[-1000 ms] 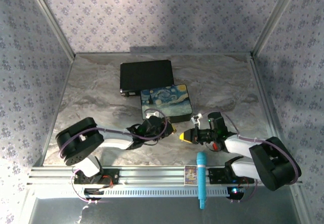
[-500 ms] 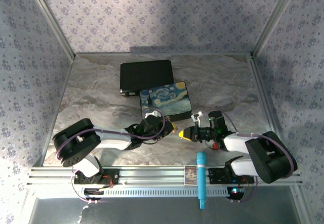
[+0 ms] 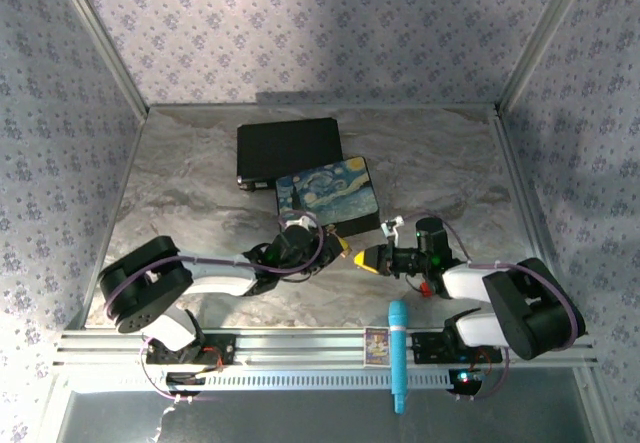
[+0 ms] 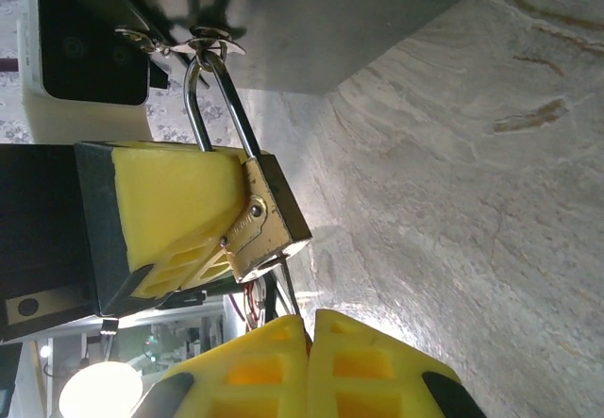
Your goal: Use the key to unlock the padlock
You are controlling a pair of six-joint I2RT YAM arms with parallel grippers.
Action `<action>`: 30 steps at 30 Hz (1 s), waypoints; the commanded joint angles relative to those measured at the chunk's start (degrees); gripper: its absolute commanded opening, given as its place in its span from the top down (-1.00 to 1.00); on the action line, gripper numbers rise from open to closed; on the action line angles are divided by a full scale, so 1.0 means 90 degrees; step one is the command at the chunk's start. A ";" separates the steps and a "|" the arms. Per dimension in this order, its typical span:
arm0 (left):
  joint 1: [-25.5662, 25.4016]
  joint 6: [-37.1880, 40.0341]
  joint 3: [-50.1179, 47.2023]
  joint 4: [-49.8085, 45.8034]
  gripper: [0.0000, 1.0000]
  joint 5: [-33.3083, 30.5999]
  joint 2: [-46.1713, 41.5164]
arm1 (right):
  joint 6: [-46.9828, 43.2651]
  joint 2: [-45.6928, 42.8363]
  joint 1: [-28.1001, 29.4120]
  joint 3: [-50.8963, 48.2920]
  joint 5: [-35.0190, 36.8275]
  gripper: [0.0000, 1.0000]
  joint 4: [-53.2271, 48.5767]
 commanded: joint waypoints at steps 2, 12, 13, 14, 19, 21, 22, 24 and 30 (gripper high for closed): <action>-0.0058 -0.0174 0.0067 0.0493 1.00 0.0315 -0.0312 | 0.0179 -0.0127 -0.0027 -0.0005 0.0257 1.00 0.0464; -0.0087 -0.0151 0.0264 0.0299 0.90 0.0419 -0.0350 | 0.0736 0.0177 0.0326 0.0087 0.0564 1.00 0.1437; -0.0087 -0.0147 0.0271 0.0274 0.87 0.0408 -0.0350 | 0.0736 0.0199 0.0346 0.0111 0.0588 1.00 0.1429; -0.0087 -0.0139 0.0274 0.0219 0.85 0.0414 -0.0356 | 0.0705 0.0221 0.0357 0.0127 0.0626 1.00 0.1387; -0.0085 -0.0070 0.0368 -0.0138 0.74 0.0403 -0.0308 | 0.0715 0.0427 0.0355 0.0164 0.0614 1.00 0.1520; -0.0087 -0.0063 0.0361 -0.0188 0.73 0.0381 -0.0272 | 0.0731 0.0439 0.0359 0.0148 0.0654 1.00 0.1565; -0.0087 -0.0072 0.0343 -0.0185 0.75 0.0362 -0.0243 | 0.0722 0.0435 0.0351 0.0124 0.0681 1.00 0.1563; -0.0087 -0.0112 0.0331 -0.0207 0.77 0.0343 -0.0216 | 0.0731 0.0435 0.0360 0.0100 0.0696 1.00 0.1578; -0.0087 -0.0219 0.0293 -0.0140 0.81 0.0272 -0.0217 | 0.1111 0.0304 0.0321 -0.0014 0.1092 1.00 0.1400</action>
